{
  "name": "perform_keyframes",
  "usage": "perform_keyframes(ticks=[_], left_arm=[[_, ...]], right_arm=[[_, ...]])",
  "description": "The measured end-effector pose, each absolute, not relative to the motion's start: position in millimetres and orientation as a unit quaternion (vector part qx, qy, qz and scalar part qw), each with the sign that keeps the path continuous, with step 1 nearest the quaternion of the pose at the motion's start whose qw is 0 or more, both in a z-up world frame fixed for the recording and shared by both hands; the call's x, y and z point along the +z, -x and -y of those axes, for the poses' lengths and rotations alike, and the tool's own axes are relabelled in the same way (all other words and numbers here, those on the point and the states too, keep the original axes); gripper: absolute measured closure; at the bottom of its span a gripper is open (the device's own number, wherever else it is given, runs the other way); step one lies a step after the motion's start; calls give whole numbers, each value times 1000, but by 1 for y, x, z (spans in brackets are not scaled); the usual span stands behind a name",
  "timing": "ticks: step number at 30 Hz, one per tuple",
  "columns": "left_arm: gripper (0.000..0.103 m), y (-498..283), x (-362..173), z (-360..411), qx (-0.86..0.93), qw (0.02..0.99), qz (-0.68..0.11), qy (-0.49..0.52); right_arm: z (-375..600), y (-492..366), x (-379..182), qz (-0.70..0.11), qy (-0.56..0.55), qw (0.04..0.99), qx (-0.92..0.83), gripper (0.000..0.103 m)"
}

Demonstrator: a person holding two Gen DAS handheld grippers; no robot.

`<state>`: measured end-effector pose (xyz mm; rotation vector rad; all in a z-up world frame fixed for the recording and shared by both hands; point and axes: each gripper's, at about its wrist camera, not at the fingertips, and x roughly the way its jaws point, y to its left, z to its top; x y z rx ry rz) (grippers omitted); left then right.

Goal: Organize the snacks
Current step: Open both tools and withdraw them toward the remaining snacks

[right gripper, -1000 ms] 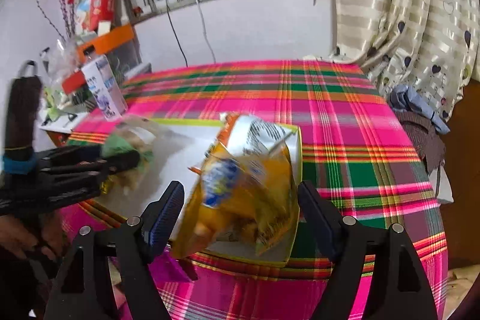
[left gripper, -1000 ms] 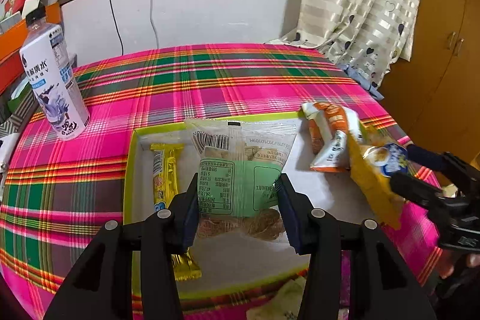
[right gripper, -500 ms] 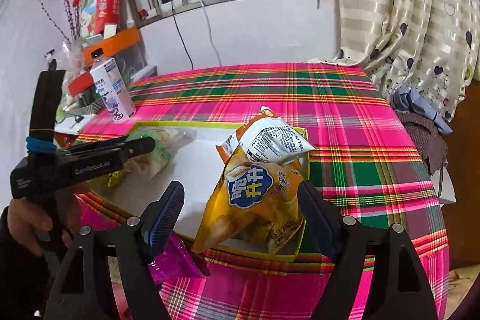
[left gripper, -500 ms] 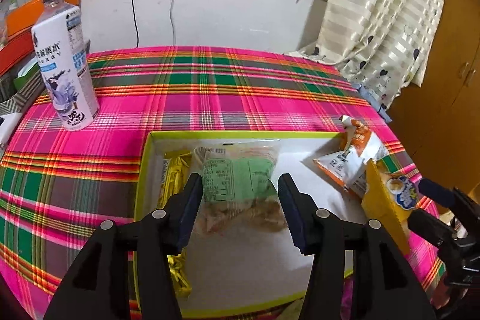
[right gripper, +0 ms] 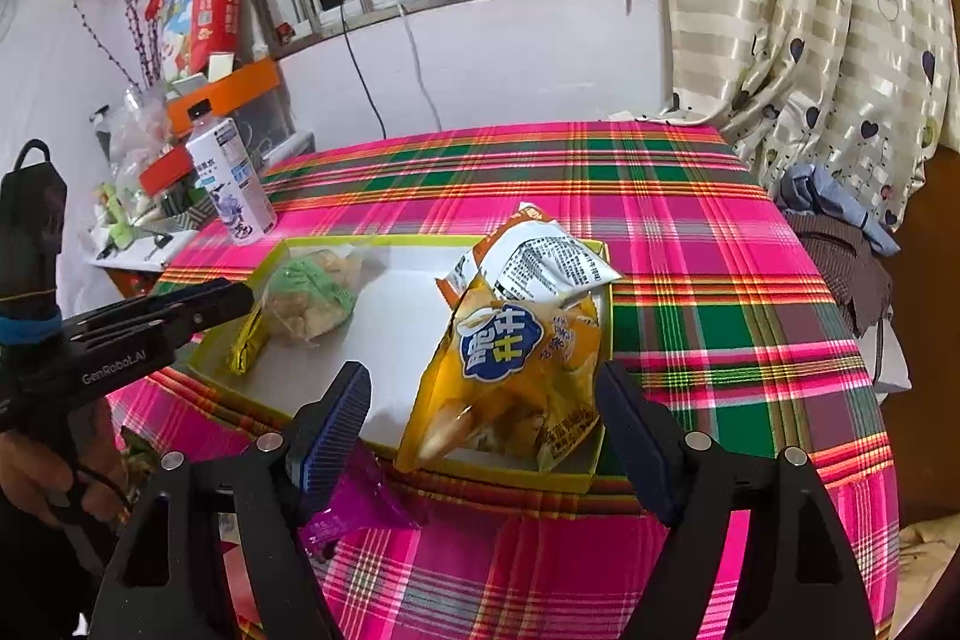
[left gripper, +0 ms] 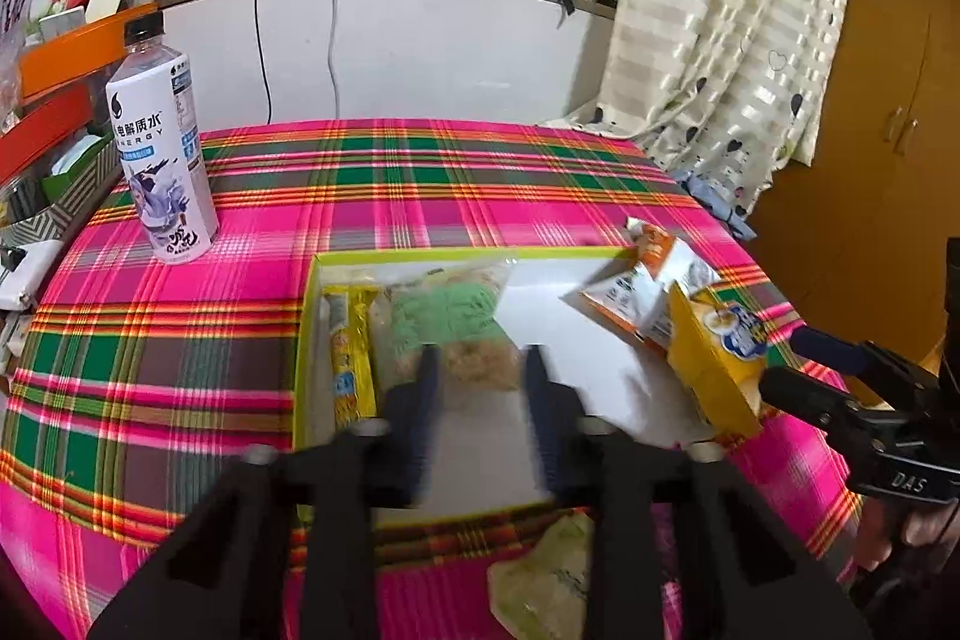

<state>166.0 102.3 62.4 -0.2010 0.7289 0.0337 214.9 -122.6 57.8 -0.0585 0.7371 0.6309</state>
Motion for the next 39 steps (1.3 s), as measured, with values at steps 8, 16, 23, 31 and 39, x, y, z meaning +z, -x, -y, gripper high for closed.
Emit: perform_keyframes(ticks=[8, 16, 23, 31, 39], left_arm=[[82, -178, 45, -92, -2, 917, -390, 88], [82, -183, 41, -100, 22, 912, -400, 89], [82, -153, 61, -94, 37, 922, -378, 75], [82, -118, 78, -94, 54, 927, -363, 74], [82, -86, 87, -96, 66, 930, -354, 74]], right_arm=[[121, -214, 52, -364, 37, 882, 295, 50], [123, -209, 54, -369, 37, 880, 297, 51], [120, -190, 60, -367, 40, 877, 307, 51], [115, -160, 63, -365, 52, 873, 320, 49], [110, -135, 67, -367, 56, 866, 334, 47]])
